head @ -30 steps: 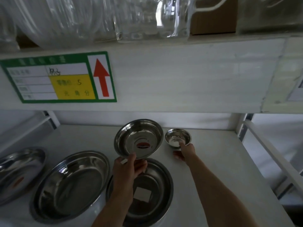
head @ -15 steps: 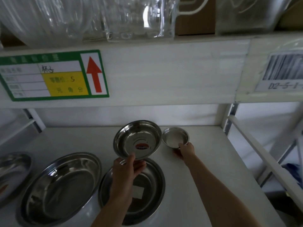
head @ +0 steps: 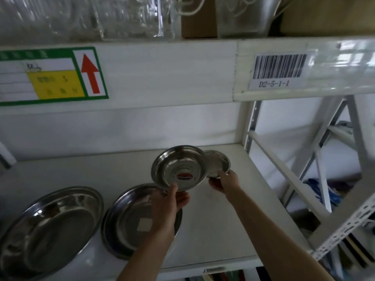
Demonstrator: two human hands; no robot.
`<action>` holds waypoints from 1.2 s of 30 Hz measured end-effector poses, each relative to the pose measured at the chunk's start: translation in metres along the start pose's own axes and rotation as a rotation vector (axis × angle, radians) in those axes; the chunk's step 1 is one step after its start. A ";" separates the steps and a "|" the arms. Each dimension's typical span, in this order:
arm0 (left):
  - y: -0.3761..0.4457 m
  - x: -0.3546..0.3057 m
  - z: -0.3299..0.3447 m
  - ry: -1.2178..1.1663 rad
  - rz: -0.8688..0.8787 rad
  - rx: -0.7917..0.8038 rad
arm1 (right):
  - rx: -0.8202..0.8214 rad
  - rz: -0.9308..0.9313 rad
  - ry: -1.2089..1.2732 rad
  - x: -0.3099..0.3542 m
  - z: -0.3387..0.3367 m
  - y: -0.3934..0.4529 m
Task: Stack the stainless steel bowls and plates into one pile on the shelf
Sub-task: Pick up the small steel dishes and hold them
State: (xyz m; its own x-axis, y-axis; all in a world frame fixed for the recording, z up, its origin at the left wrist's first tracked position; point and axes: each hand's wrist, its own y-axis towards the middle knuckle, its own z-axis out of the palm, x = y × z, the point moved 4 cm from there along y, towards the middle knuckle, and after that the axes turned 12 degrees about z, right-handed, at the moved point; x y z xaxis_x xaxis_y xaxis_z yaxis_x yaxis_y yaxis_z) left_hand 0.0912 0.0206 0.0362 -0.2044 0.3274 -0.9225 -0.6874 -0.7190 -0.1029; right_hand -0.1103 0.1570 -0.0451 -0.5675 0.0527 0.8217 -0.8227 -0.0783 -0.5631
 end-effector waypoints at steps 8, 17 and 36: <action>-0.024 0.043 0.026 0.008 -0.101 0.075 | -0.095 0.013 0.051 -0.011 -0.074 -0.047; -0.052 0.094 0.030 0.088 -0.198 0.142 | -0.241 0.015 0.038 -0.039 -0.145 -0.078; -0.057 0.119 0.006 0.164 -0.270 0.074 | -0.423 -0.019 -0.261 -0.055 -0.169 -0.097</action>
State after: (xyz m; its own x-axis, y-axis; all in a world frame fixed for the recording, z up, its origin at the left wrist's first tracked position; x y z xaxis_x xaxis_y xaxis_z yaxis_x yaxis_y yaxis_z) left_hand 0.1021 0.1043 -0.0652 0.1037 0.3927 -0.9138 -0.7515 -0.5709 -0.3306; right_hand -0.0048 0.3296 -0.0508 -0.5690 -0.2048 0.7964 -0.8055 0.3337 -0.4897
